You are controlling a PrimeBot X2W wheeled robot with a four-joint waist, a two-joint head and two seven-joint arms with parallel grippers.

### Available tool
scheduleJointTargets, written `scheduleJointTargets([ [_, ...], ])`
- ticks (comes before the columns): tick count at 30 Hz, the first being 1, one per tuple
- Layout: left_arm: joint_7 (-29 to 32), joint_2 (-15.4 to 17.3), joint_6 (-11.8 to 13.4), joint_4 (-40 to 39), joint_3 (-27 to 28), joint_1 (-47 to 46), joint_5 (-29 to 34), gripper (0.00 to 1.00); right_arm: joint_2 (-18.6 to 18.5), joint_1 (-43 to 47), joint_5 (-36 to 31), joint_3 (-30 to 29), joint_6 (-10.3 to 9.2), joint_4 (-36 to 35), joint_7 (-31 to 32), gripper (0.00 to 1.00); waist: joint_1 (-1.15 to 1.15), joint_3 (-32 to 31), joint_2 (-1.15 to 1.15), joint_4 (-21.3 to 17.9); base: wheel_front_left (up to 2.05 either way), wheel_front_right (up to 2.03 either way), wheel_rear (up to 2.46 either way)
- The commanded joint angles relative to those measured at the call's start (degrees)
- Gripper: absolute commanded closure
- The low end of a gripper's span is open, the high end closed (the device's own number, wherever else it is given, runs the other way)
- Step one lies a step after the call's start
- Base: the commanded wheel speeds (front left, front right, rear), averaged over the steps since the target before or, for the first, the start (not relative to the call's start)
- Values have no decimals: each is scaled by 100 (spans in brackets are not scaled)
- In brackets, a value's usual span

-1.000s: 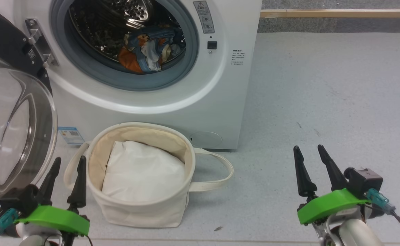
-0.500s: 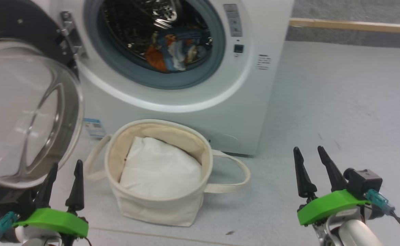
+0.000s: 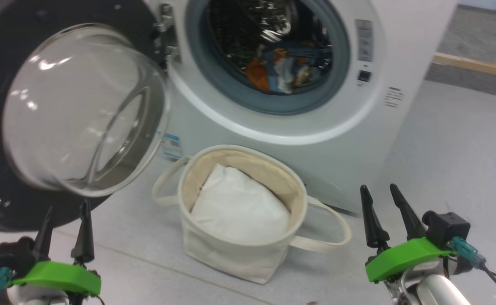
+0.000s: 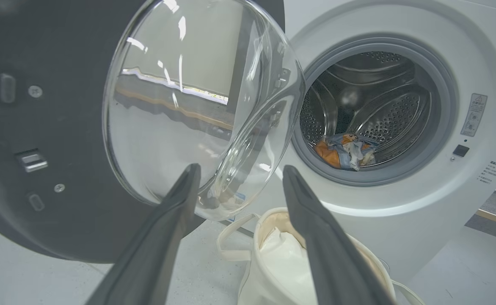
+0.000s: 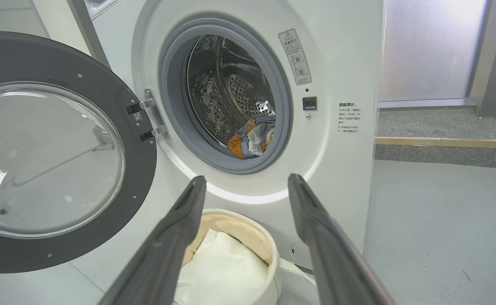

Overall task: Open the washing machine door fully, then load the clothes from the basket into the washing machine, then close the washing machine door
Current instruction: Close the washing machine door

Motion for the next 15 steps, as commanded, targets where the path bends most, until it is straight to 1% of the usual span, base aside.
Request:
scheduleJointTargets([
  [1,-50,73,9,-202,241,-112,68,0,-1,-51,28,99,3,-149,-71,0,0,-38,0,294,0,0,0],
  [8,-50,52,-15,-162,324,-4,142,0,13,-2,33,100,3,-135,-71,0,0,-100,0,807,0,0,0],
  [15,-50,95,-26,-206,373,13,258,0,25,1,88,135,3,-252,-71,0,0,-110,0,1183,0,0,0],
])
